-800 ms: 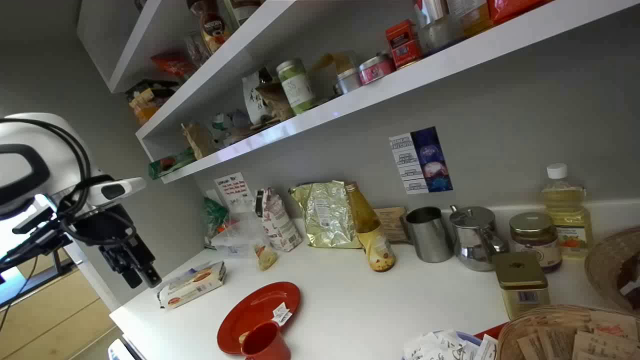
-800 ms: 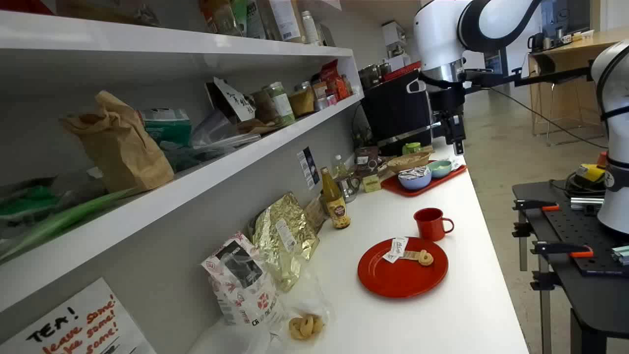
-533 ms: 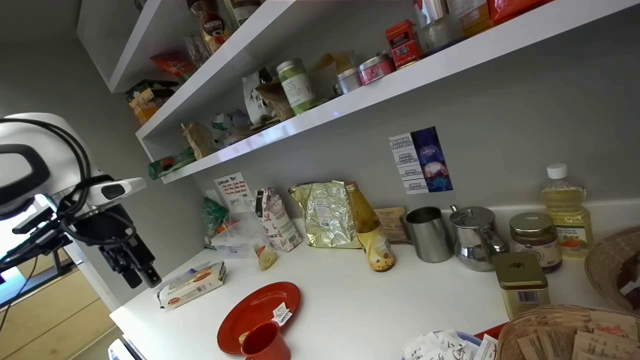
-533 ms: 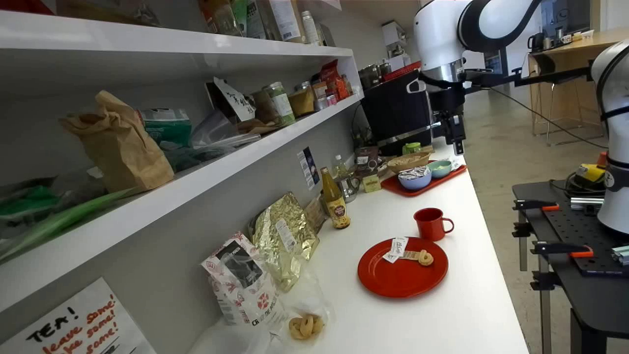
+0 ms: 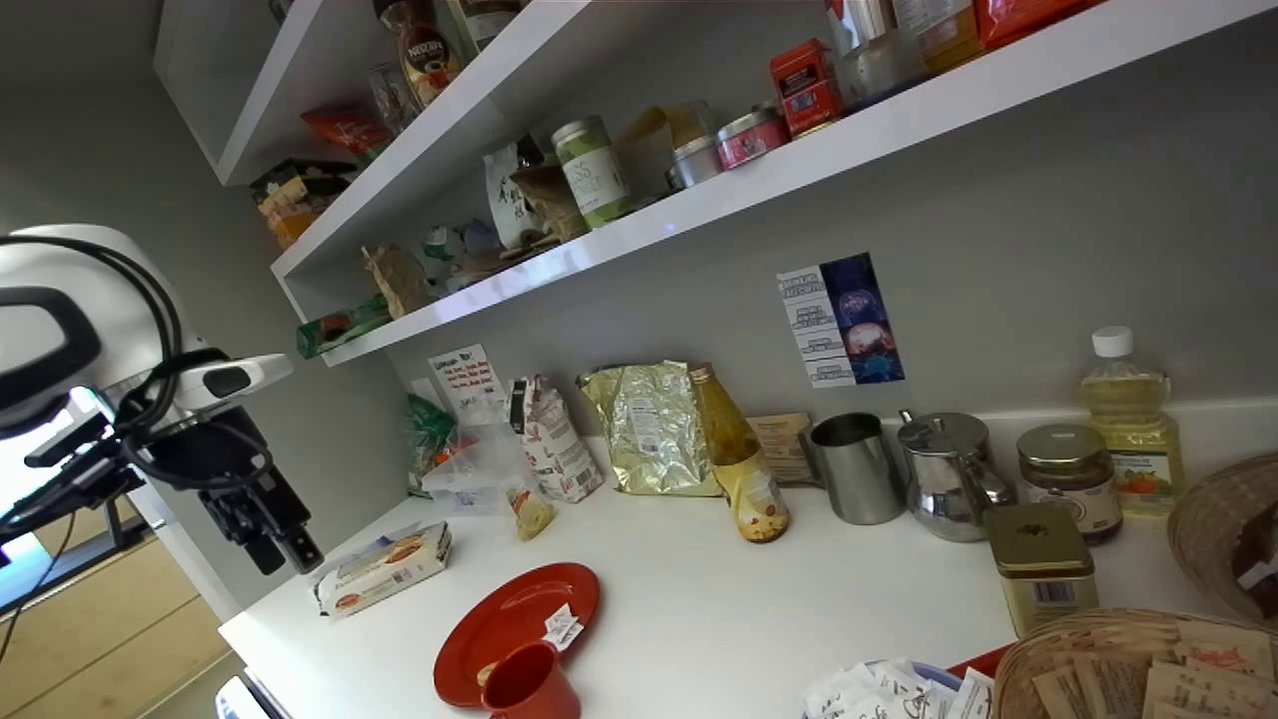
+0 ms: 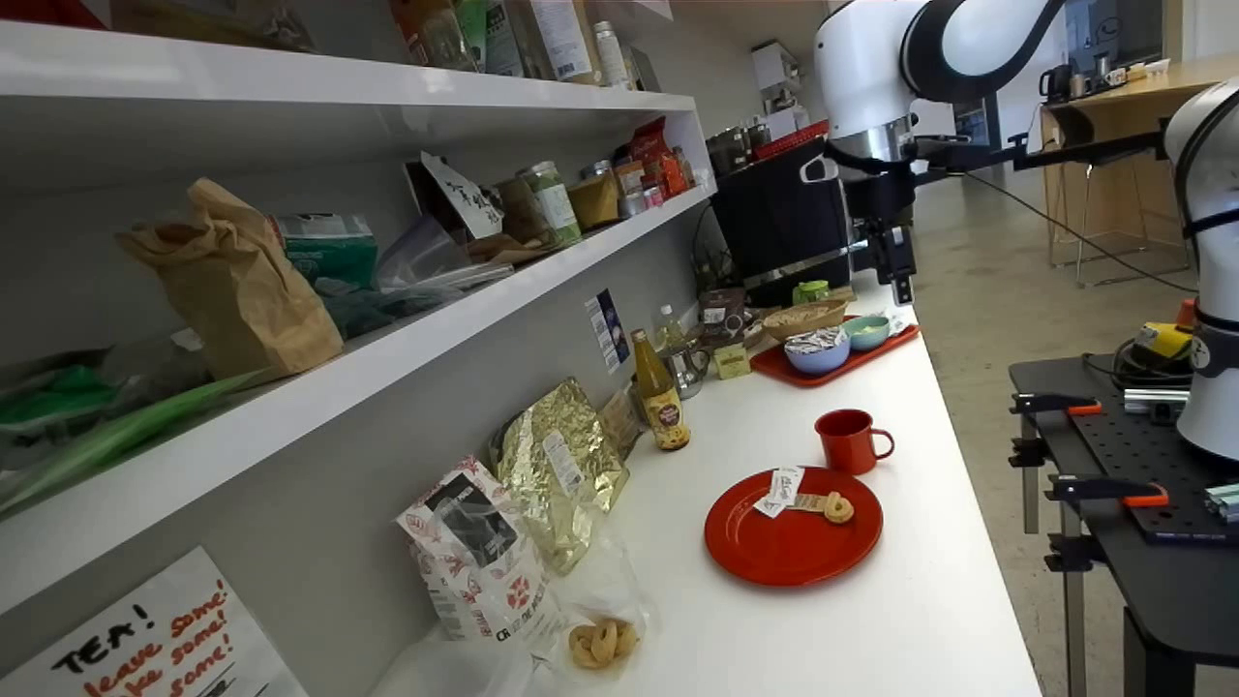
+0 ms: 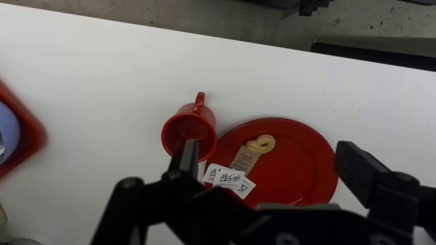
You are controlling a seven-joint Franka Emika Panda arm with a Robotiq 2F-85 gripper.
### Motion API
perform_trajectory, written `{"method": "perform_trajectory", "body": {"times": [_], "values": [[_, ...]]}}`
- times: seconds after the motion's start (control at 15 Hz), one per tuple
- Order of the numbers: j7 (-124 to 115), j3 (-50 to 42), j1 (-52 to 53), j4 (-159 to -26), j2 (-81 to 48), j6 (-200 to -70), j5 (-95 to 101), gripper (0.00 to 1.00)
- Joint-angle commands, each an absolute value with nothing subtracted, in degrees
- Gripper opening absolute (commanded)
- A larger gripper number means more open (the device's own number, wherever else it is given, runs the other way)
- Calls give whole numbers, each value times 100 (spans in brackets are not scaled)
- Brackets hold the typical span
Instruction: Put the orange cup on the orange plate
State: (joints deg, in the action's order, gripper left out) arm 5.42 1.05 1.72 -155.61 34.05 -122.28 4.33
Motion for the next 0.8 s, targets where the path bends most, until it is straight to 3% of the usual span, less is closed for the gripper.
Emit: {"method": "perform_trajectory", "body": {"times": [0.0, 0.73], "values": [[552, -56, 80, -15209, 2779, -12494, 426, 100], [855, -645, -324, -14333, 93, -13208, 89, 100]]}}
